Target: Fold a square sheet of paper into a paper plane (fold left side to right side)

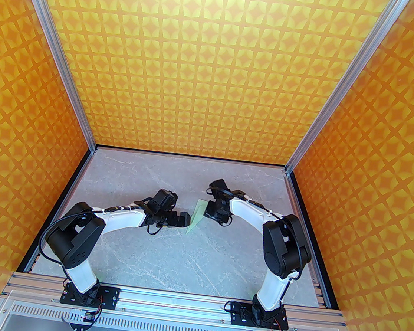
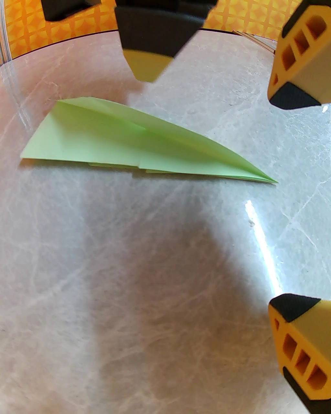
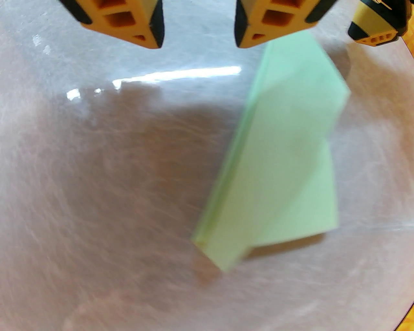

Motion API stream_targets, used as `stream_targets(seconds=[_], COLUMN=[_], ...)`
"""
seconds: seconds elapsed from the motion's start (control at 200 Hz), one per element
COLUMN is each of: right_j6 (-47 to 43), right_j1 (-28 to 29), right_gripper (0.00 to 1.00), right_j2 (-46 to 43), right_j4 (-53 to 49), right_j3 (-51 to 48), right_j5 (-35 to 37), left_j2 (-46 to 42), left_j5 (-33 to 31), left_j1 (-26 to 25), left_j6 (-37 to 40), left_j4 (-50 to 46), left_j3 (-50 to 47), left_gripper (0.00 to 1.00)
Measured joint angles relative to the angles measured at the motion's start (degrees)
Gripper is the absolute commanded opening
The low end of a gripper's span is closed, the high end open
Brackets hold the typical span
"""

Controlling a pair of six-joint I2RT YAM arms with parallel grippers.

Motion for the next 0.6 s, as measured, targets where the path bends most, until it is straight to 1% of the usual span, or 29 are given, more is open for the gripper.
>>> stream_targets(seconds=[0.065,0.155,0.32,0.475,0.6], right_j6=[0.02,-0.02,0.00,-0.02,-0.09], right_j1=[0.02,0.31,0.94,1.22,1.22], right_gripper=[0.57,0.59,0.61,0.59,0.54], right_j2=[-0.04,0.07,2.78,7.74,10.60], right_j4=[0.85,0.57,0.20,-0.44,-1.81], right_j3=[0.20,2.05,9.99,15.39,16.00], right_j5=[-0.37,-0.55,-0.42,-0.48,-0.39], left_j2=[0.00,0.00,0.00,0.00,0.00], left_j5=[-0.24,-0.50,-0.66,-0.66,-0.66], left_j1=[0.00,0.00,0.00,0.00,0.00], left_j6=[0.02,0.02,0.02,0.02,0.02], left_j4=[0.00,0.00,0.00,0.00,0.00], left_j3=[0.02,0.02,0.02,0.02,0.02], left_gripper=[0.99,0.99,0.99,0.99,0.99])
